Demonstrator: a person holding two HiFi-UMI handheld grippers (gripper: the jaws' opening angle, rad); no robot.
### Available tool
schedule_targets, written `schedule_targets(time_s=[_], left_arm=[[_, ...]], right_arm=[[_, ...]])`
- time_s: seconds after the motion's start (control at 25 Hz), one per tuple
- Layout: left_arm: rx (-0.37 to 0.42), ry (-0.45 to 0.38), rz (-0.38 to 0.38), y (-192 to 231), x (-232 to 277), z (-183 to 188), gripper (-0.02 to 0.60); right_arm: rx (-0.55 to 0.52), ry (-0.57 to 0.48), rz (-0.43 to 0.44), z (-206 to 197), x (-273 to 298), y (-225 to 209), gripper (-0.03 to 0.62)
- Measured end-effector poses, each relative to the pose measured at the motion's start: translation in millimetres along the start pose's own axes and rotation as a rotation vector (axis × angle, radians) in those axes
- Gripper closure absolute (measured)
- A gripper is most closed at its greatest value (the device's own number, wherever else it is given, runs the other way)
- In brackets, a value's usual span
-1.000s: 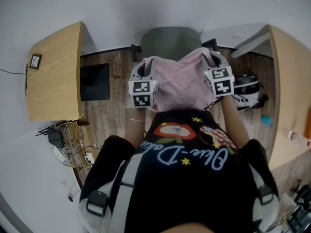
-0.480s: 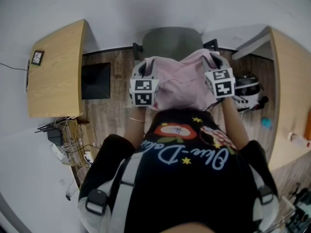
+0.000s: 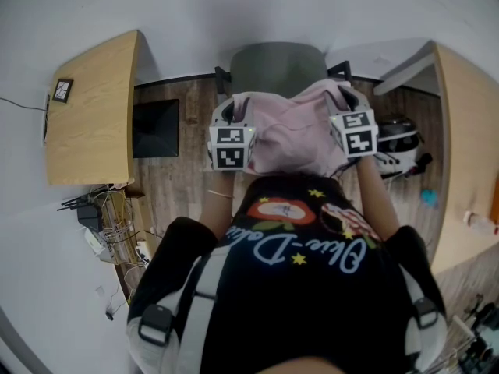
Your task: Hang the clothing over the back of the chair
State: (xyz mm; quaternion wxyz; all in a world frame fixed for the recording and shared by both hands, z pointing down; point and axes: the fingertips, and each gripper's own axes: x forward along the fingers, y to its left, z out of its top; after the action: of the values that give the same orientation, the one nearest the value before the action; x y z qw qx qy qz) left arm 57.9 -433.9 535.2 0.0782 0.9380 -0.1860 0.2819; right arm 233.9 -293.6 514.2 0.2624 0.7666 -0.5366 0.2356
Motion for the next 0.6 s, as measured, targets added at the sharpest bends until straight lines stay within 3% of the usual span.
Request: schedule_targets(time_s=[0.6], left_arm=[[-0.020, 0.036, 0.013, -3.5, -11.8, -13.1, 0.484]], right_arm=[[0.002, -0.037, 0.007, -0.9, -9.3, 4.3, 0.493]])
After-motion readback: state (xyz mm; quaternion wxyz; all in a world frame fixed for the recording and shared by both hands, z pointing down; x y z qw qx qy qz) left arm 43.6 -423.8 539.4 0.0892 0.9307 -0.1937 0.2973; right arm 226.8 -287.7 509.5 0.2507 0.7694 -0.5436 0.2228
